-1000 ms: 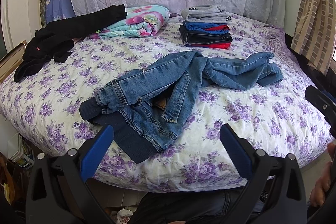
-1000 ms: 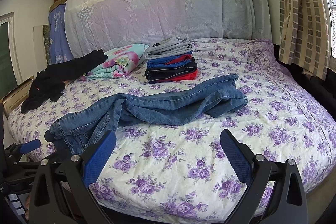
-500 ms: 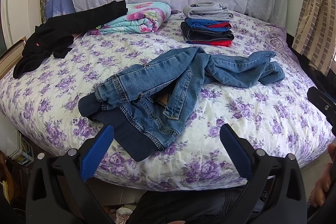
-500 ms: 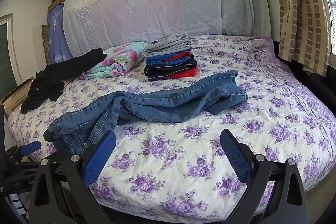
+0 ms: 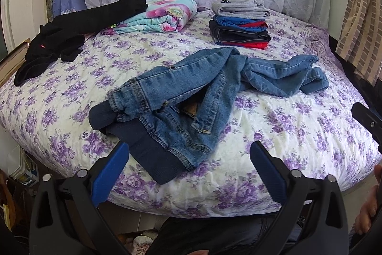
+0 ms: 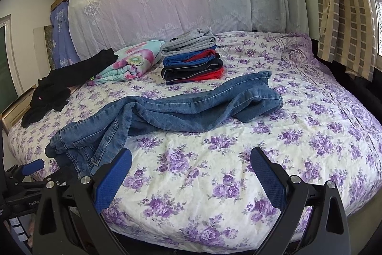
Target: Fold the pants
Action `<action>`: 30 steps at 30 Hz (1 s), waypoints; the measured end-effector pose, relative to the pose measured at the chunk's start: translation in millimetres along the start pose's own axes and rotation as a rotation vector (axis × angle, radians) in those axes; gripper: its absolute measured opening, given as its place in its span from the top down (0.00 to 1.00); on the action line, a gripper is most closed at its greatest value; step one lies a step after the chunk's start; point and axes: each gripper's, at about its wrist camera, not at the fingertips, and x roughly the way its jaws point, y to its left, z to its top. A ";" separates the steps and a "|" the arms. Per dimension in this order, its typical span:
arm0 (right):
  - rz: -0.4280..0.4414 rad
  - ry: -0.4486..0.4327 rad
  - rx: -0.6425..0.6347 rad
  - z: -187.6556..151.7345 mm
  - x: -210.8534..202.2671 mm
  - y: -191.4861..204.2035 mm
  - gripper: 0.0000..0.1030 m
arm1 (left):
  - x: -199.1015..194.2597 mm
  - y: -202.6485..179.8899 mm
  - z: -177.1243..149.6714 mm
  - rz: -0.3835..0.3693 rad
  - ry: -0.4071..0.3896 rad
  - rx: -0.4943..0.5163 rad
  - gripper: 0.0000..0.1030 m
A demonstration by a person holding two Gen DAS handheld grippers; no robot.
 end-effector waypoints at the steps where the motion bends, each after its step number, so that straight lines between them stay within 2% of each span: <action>1: -0.002 0.006 0.003 -0.4 2.0 -2.0 0.03 | 1.6 5.8 0.3 0.003 -0.003 -0.005 0.04; 8: -0.028 0.033 0.060 -7.2 16.9 -30.4 0.03 | 24.2 81.5 -5.4 0.075 0.010 -0.158 0.04; 10: -0.024 0.039 0.086 -10.6 21.9 -40.0 0.03 | 29.3 94.2 -6.3 0.105 0.014 -0.169 0.04; 13: 0.014 0.040 0.128 -14.2 30.0 -51.2 0.03 | 36.3 101.4 -2.4 0.153 0.003 -0.154 0.04; 16: 0.076 0.048 0.160 -15.8 39.3 -58.4 0.03 | 52.8 97.9 9.5 0.168 -0.035 -0.089 0.04; 19: 0.097 0.053 0.164 -16.5 45.9 -63.0 0.03 | 76.0 94.0 22.2 0.202 -0.045 -0.022 0.04; 23: 0.088 0.066 0.165 -17.2 56.2 -69.9 0.03 | 82.9 107.6 34.4 0.124 -0.095 -0.033 0.06; 24: 0.094 0.072 0.173 -16.6 60.8 -72.0 0.03 | 83.2 107.3 35.3 0.111 -0.097 -0.014 0.18; 25: 0.106 0.076 0.182 -16.4 64.0 -74.0 0.03 | 84.7 106.5 36.6 0.075 -0.085 0.007 0.38; 26: 0.122 0.080 0.194 -15.6 67.9 -75.8 0.03 | 85.7 108.4 38.8 0.004 -0.064 0.008 0.47; 28: 0.149 0.082 0.217 -14.8 74.4 -78.8 0.03 | 84.4 107.2 40.9 -0.034 -0.053 0.001 0.58; 30: 0.152 0.085 0.226 -12.6 80.4 -79.8 0.03 | 84.1 106.6 46.2 -0.053 -0.053 0.002 0.61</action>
